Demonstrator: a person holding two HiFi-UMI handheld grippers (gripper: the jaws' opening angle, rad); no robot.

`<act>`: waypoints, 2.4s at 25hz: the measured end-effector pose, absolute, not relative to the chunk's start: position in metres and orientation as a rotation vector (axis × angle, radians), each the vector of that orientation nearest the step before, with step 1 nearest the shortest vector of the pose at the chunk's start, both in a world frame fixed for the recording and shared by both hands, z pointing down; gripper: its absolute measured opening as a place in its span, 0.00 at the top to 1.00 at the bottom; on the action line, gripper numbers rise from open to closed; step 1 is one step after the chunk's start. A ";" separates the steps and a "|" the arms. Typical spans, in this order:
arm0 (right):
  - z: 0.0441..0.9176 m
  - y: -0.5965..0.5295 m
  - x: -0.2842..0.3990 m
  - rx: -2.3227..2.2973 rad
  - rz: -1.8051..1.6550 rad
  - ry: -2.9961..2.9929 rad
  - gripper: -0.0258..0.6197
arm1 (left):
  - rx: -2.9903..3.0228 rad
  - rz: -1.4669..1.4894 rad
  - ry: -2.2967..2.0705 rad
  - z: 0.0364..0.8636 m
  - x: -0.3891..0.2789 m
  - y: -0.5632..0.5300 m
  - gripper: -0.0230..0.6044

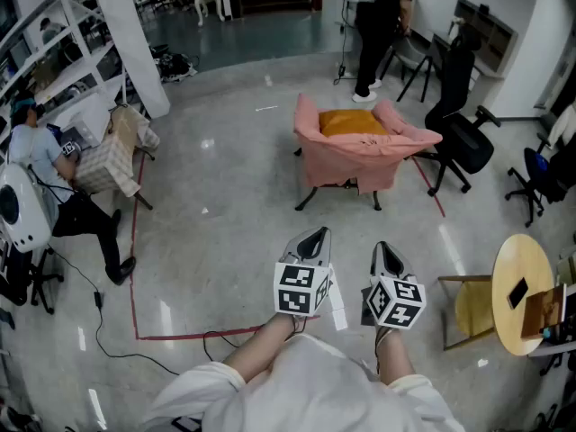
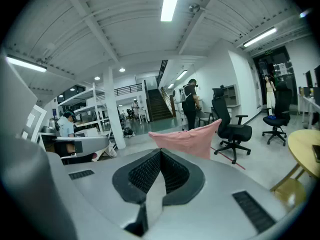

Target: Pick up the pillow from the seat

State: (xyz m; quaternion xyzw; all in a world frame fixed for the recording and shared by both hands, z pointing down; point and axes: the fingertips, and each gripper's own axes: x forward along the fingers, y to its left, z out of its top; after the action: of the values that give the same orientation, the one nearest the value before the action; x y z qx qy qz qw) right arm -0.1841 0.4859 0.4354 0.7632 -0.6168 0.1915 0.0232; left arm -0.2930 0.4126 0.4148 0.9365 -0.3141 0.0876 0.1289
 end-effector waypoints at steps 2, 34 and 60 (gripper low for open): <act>0.436 0.488 -0.185 2.360 0.597 -1.907 0.92 | 2.722 0.256 -0.915 0.414 -0.295 0.415 0.95; 0.468 0.414 -0.121 2.411 0.744 -1.841 0.91 | 2.758 0.295 -0.825 0.430 -0.227 0.329 0.95; 0.475 0.292 0.033 2.278 0.757 -1.913 0.91 | 2.724 0.302 -0.848 0.440 -0.064 0.224 0.95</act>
State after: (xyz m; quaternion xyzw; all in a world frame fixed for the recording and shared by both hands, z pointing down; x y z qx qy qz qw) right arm 0.0331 0.2917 0.4755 0.7416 -0.6228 0.2466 0.0363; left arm -0.0645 0.2236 0.4396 0.9407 -0.2930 0.1043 0.1359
